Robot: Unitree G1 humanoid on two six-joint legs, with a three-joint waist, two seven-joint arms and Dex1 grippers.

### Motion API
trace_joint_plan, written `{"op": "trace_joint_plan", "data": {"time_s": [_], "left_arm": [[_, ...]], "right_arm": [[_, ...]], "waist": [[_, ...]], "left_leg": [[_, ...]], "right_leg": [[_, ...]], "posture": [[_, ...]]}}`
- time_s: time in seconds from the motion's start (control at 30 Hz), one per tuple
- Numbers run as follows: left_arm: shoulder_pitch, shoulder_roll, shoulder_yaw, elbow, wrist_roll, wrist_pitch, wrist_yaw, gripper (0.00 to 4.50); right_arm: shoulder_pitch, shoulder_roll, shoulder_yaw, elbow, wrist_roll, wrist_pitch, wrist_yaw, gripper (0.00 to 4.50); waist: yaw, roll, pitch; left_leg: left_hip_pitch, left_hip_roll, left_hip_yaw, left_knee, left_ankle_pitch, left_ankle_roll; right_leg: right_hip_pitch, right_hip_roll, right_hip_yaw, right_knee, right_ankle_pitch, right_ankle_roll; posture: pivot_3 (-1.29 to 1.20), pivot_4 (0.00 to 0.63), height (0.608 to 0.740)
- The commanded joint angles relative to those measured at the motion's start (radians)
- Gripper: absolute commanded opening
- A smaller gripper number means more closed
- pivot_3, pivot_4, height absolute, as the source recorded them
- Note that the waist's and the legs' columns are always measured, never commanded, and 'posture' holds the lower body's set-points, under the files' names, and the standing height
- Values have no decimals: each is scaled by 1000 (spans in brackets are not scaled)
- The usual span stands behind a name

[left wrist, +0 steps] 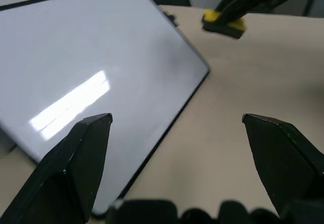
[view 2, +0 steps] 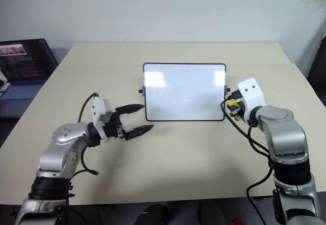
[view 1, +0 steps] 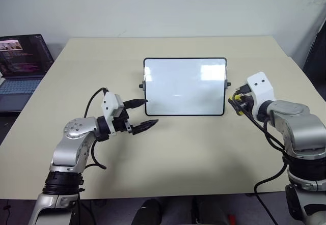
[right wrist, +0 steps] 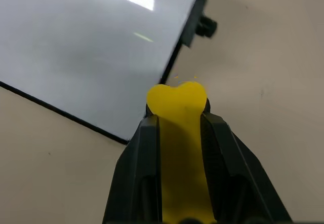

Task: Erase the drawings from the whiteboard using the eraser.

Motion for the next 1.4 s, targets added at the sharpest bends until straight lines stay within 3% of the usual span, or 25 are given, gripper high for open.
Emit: {"op": "trace_joint_plan", "data": {"time_s": [0.03, 0.33, 0.57, 0.87, 1.4], "left_arm": [[-15, 13, -30, -82, -54, 50, -60, 4500], [-24, 90, -54, -123, -97, 133, -194, 4500], [-29, 103, -53, -89, -62, 101, -207, 4500], [-12, 100, -54, -88, -34, 71, -197, 4500], [-5, 104, -49, -88, -14, 63, -184, 4500]], "right_arm": [[-10, 19, -63, -40, 18, 59, -44, 857], [0, 32, -108, -40, 49, 148, -109, 857], [24, 34, -122, -38, 76, 189, -136, 857], [69, 59, -118, 6, 88, 150, -166, 857], [12, 94, -84, 104, 108, 48, -217, 857]], "waist": [[0, 0, 0], [0, 1, 0], [1, 1, 0], [0, 1, 0], [0, 1, 0]], "left_leg": [[0, 0, 0, 0, 0, 0], [0, 0, 1, 0, 0, 0], [0, 0, 1, 0, 0, 0], [0, 0, 1, 1, 0, 0], [1, 0, 2, 1, 0, 1]], "right_leg": [[0, 0, 0, 0, 0, 0], [0, 1, 0, 1, 0, 0], [0, 1, 0, 1, 0, 0], [0, 1, 0, 1, 0, 0], [0, 1, 0, 3, 0, 0]], "posture": [[0, 150, 740], [0, 150, 740], [0, 150, 740], [0, 150, 740], [0, 150, 740]]}}
